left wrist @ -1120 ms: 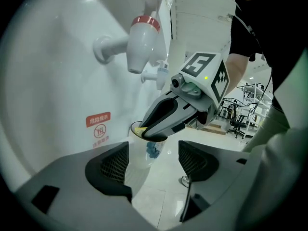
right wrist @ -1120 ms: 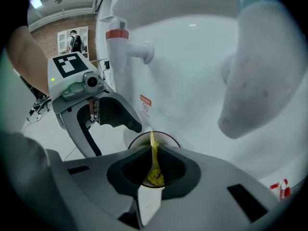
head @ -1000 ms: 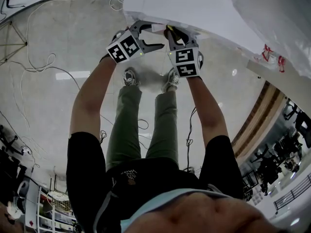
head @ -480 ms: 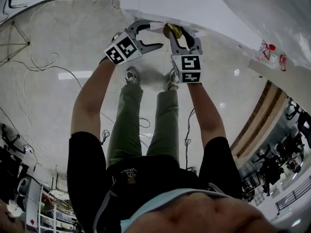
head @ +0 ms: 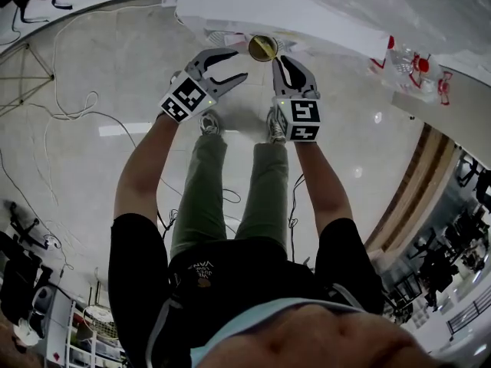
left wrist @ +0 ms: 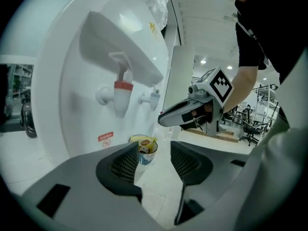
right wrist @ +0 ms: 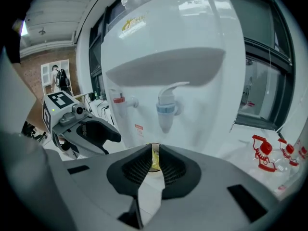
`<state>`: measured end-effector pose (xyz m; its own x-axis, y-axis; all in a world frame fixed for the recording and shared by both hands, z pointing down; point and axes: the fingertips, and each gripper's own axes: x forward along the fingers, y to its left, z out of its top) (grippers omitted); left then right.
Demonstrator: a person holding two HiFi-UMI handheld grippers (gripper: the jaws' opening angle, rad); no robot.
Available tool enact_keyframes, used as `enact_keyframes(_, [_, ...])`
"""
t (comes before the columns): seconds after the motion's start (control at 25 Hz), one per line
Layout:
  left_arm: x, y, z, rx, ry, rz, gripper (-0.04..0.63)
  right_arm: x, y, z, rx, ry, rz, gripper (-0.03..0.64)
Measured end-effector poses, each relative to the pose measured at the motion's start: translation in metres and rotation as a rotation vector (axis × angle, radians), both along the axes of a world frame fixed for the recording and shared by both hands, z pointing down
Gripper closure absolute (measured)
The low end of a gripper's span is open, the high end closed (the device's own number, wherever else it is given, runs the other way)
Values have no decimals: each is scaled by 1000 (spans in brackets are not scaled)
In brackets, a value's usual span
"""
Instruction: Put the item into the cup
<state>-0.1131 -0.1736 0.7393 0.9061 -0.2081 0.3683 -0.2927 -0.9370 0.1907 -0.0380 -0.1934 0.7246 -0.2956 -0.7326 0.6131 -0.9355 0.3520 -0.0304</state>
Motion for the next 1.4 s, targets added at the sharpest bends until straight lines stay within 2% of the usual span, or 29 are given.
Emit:
enact_keyframes(0.16, [-3,5,-38,41,23,-75,491,3,11,-25,24,-28,4,552])
enact_keyframes(0.36, [-1,14,-88,56,68,-191,558,12,25,-61,47,-76,4,554])
enact_keyframes(0.72, [12,39,-166,68,74,-383,574,38,49,-132,76,-146,-30,555])
enact_keyframes(0.92, [16,52,-209,66,79,-471,575,45,61,-172,103,-172,-98,560])
enact_keyframes(1.4, [29,88,-316,126,73,-586,575,55,99,-265,130,-251,-213,566])
